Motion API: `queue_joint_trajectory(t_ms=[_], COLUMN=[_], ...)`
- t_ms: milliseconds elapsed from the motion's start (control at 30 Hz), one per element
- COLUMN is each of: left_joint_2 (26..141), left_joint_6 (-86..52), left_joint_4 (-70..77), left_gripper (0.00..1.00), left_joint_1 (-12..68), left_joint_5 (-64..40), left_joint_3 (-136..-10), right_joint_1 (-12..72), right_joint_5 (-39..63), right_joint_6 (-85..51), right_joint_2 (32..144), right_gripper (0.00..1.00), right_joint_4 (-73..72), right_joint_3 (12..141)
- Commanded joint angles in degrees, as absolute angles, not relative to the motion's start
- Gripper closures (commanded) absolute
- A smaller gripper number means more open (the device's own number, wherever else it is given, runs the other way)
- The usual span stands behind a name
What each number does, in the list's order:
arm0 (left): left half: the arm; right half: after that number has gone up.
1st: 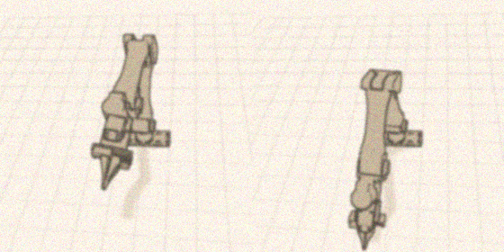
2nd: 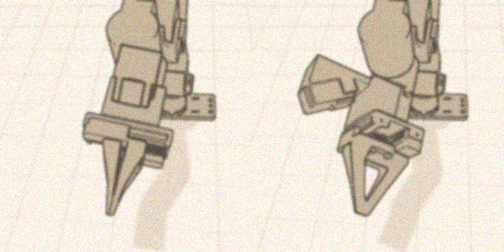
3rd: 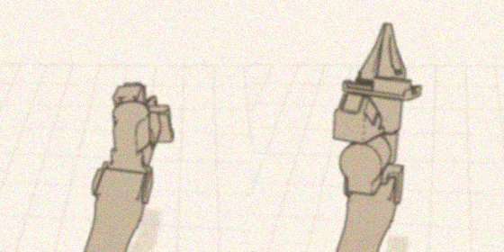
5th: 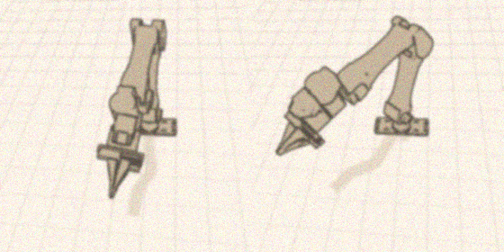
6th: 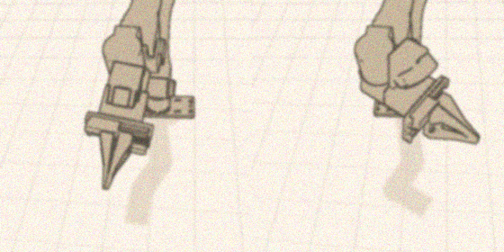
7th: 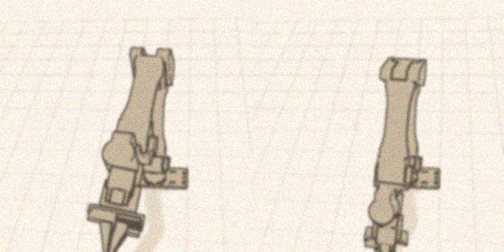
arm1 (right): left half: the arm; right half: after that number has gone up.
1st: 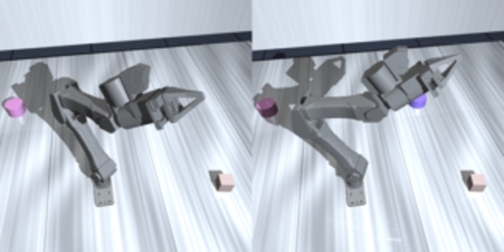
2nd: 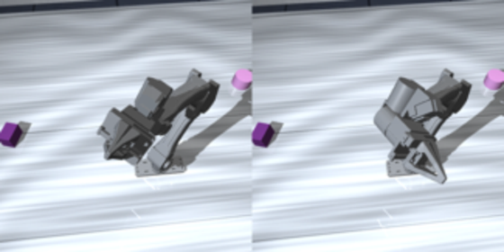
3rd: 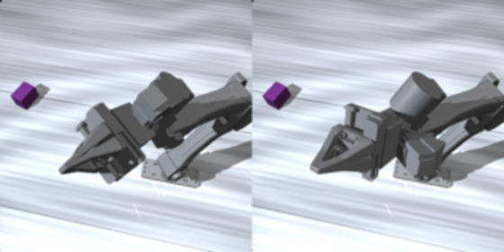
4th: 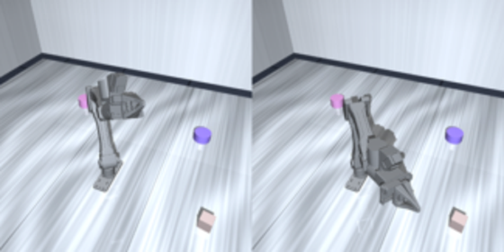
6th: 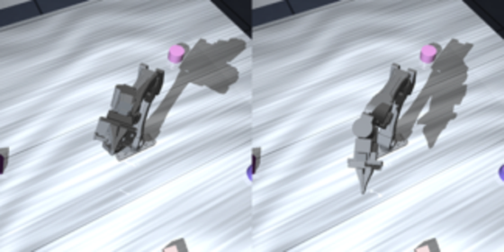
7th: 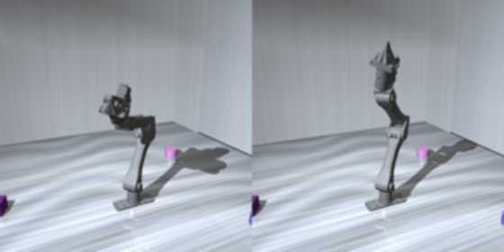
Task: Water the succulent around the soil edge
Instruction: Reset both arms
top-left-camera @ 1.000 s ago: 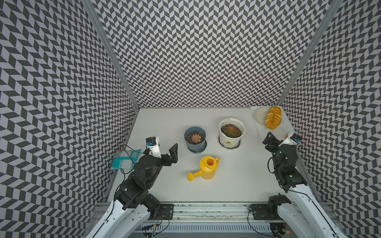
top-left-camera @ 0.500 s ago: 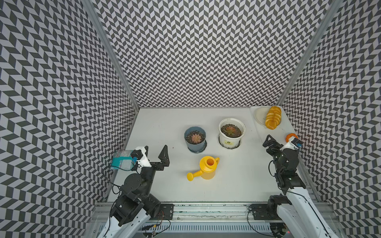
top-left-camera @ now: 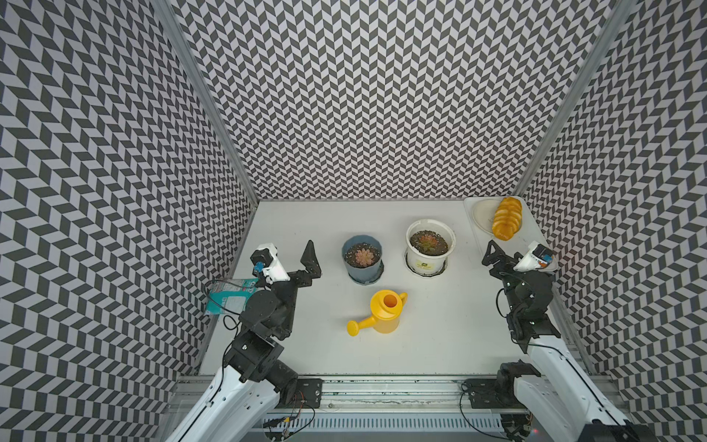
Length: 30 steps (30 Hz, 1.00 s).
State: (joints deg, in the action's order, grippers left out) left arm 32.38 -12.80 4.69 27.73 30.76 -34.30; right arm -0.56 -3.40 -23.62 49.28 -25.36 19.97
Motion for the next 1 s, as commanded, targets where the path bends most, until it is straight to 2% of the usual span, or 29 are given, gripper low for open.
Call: queue_joint_trajectory(t_ms=[0, 100, 200, 300, 500, 667, 967], left_joint_2=[38.2, 44.3, 48.2, 52.2, 58.1, 57.4, 58.0], left_joint_6=[-19.6, -28.6, -33.4, -32.2, -26.1, -22.3, -14.1], left_joint_4=[12.0, 13.1, 18.0, 22.3, 24.8, 32.9, 43.2], left_gripper=[0.00, 0.00, 0.00, 0.00, 0.00, 0.00, 0.00], left_joint_1=[18.5, 8.5, 4.3, 3.5, 1.6, 1.9, 3.8], left_joint_5=[23.6, 18.7, 20.3, 25.3, 25.4, 25.4, 33.2], left_joint_3=[-36.2, -34.9, -30.6, -26.8, -25.0, -19.3, -12.4], right_joint_1=[-0.7, -0.9, -0.8, -0.8, -0.8, -0.8, -0.7], right_joint_5=[2.3, 0.8, -1.9, -3.0, -4.1, -7.4, -14.2], right_joint_6=[-17.7, -15.7, -14.2, -11.6, -9.9, -9.2, -9.4], right_joint_2=[53.6, 57.2, 58.8, 59.1, 60.5, 60.3, 58.0], right_gripper=[0.00, 0.00, 0.00, 0.00, 0.00, 0.00, 0.00], right_joint_4=[-36.3, -40.1, -41.5, -47.3, -54.6, -56.6, -62.6], right_joint_3=[20.0, 19.2, 18.2, 14.4, 8.4, 5.9, 0.4])
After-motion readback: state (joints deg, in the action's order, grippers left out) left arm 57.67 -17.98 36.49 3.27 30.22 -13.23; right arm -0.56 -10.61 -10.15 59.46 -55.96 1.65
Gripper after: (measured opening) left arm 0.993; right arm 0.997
